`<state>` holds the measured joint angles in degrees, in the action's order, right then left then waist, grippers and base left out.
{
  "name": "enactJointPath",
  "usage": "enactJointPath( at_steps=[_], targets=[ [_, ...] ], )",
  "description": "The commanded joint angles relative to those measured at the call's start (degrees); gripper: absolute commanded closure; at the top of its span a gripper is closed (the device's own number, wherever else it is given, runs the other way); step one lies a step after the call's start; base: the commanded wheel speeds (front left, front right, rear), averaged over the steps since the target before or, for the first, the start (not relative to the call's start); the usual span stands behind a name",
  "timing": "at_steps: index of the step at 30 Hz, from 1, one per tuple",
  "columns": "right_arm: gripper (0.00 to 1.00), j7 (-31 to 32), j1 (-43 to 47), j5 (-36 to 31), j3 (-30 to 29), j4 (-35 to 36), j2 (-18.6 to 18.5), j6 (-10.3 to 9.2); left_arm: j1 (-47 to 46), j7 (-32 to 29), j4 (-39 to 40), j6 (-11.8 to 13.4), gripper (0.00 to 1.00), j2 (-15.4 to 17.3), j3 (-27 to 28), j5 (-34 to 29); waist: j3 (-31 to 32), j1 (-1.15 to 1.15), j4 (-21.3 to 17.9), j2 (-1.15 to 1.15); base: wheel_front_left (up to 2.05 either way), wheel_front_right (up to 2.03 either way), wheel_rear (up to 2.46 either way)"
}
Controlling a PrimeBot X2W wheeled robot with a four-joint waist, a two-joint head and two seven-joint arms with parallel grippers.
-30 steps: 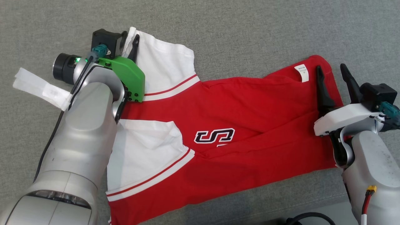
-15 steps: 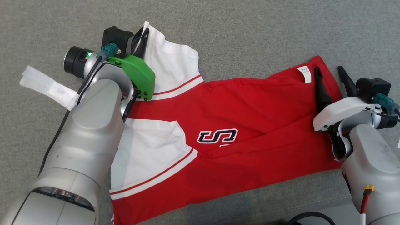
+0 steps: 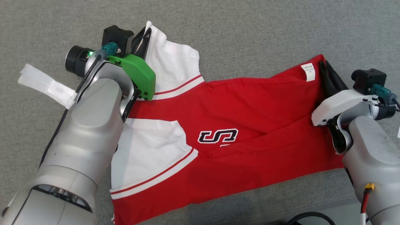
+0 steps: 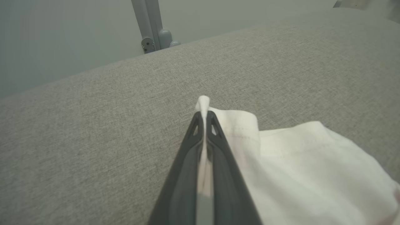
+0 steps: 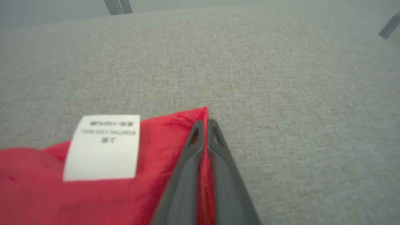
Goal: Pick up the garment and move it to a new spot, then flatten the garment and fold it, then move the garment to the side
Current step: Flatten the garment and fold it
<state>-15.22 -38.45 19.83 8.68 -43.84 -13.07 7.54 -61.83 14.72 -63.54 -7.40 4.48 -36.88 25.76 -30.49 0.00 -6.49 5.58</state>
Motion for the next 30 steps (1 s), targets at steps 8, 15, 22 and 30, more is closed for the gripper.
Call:
enactJointPath(
  at_steps=[8, 15, 22, 30],
  targets=[
    [1.00, 0.1, 2.2, -1.1, -2.1, 2.5, -0.3, -0.11, 1.4, 0.5, 0.5, -0.2, 1.00, 0.6, -1.6, 3.4, 1.6, 0.00, 0.4, 0.00, 0.00, 0.00, 0.00],
    [1.00, 0.1, 5.2, -2.3, -4.5, 5.2, 0.2, -0.11, 3.8, 0.5, 6.9, -0.1, 1.00, 1.5, -0.5, 4.2, 4.9, 0.00, 1.0, 0.00, 0.00, 0.00, 0.00],
    [1.00, 0.1, 11.4, -2.4, -7.9, 8.1, -0.7, -0.11, 12.7, 0.5, 18.5, -0.1, 1.00, 2.5, 1.0, 3.6, 11.5, 0.00, 2.9, 0.00, 0.00, 0.00, 0.00],
    [1.00, 0.0, 20.4, -2.7, -11.1, 12.5, -1.0, -0.11, 27.9, 0.4, 33.2, -0.1, 1.00, 3.0, 4.0, 0.8, 17.3, 0.00, 6.3, 0.00, 0.00, 0.00, 0.00]
  ],
)
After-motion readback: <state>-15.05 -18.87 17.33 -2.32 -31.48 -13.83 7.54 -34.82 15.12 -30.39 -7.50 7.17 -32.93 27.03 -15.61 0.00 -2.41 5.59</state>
